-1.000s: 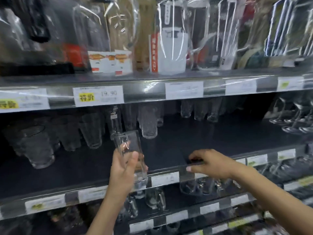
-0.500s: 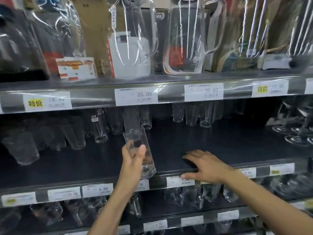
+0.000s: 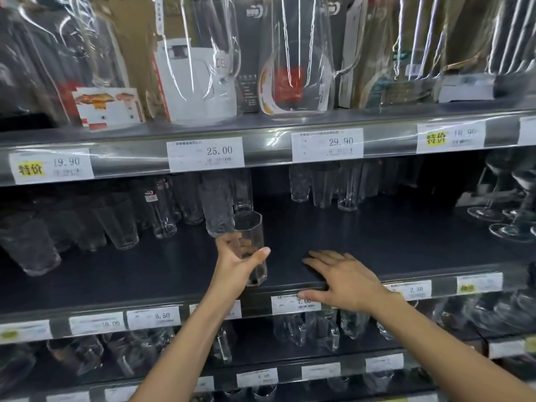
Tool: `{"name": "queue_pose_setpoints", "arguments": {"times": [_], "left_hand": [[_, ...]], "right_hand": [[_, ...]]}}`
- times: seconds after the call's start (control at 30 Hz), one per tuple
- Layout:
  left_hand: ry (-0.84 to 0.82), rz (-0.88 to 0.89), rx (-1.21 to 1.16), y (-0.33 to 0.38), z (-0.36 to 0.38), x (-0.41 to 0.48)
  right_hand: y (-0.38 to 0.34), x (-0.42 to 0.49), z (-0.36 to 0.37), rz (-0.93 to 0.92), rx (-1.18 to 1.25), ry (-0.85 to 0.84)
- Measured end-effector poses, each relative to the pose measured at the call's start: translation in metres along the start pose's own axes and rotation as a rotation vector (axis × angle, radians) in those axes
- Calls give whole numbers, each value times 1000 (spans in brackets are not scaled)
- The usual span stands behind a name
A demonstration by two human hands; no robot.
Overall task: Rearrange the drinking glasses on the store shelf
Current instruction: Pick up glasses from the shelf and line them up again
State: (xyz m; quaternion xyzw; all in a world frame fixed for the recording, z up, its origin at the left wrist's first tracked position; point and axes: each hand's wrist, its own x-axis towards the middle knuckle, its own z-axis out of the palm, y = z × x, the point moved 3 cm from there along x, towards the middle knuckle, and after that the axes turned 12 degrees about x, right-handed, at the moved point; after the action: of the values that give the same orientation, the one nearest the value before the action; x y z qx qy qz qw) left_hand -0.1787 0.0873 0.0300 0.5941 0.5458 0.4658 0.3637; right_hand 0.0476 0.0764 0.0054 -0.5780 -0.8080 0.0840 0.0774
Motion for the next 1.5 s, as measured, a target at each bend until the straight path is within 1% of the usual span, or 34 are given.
{"name": "queue_pose_setpoints", "arguments": {"times": [0.2,0.33,0.57,0.7,0.8,0.87,1.0,1.1,1.2,1.5], "left_hand": [[-36,-19,94,-10,-2,17],[-50,-23,253,-14,-12,17],[20,-56,510,-20,-22,14],[53,-64,554,-21,-19,30],[99,-29,571,-26,-15,42],[100,-3,607,-26,-14,49],[55,37,756,-25,-15,68],[75,44,865,-27,-15,77],[106,68,932,-33,-12,83],[109,129,1115,-40,-3,102]], "right_hand": [[2,2,1,-5,6,18],[3,3,2,-4,-12,20],[2,3,3,1,-4,37],[2,4,3,5,-1,43],[2,3,3,8,7,43],[3,4,2,10,9,42],[3,5,3,8,7,46],[3,6,3,10,11,54],[4,6,3,12,22,59],[5,7,6,22,41,62]]}}
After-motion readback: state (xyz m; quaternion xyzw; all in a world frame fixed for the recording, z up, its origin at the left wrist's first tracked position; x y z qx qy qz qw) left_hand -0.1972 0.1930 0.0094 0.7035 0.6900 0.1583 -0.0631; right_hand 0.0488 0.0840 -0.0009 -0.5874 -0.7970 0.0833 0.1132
